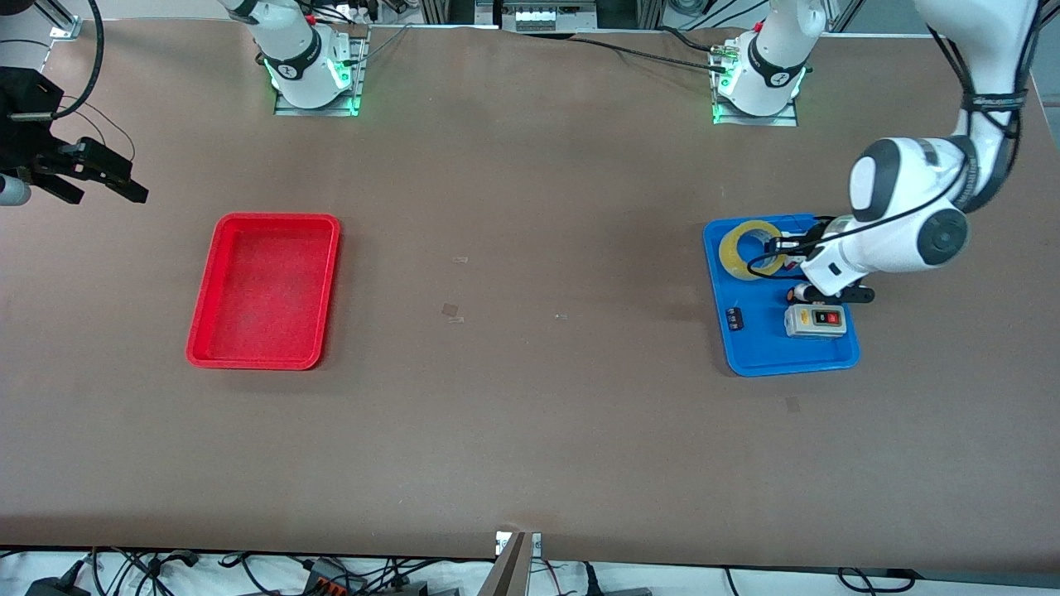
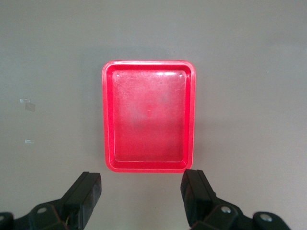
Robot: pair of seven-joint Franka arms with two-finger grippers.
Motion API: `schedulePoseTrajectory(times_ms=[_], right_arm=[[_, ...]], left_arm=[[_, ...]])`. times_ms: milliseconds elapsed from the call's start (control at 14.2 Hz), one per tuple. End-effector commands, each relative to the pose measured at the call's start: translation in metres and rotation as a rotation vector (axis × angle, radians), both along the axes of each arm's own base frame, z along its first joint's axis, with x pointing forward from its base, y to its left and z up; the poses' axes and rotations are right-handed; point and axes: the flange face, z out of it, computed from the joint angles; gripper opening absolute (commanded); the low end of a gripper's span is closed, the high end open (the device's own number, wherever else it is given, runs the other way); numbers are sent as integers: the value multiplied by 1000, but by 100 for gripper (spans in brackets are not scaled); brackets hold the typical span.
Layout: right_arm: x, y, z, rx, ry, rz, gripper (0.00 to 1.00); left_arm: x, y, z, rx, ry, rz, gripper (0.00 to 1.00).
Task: Place and move tape with both arms
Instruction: 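Grasp the yellow tape roll with the left gripper and lift it, then carry the tape roll with the left gripper to the table middle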
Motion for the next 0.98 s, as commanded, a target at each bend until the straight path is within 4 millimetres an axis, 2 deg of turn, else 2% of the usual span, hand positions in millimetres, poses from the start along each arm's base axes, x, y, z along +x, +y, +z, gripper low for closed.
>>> schedulePoseTrajectory(times_ms=[0,211,352,422,633,704,844,915], right_arm=[[0,3,10,4,-13,13,100],[1,3,9,6,-7,11,100],[6,1,-3,1,15,24,100],[6,1,-2,-1,15,24,100],[8,0,-7,-5,24,13,100],[13,0,-18,-5,44,15,100],[16,0,-22,-8,48,14,100],[17,-1,-22,-11,40,13,100]], left_arm=[[33,-66,4,23,72,37,0],[40,-161,0,54,93,144,0],[47,-212,-2,46,105,204,0],[48,-244,-3,58,107,237,0],[43,-329,-23,87,102,320,0],[39,-355,-32,91,73,359,0],[25,-398,-48,74,4,417,1],[19,-412,-55,70,-12,445,2]])
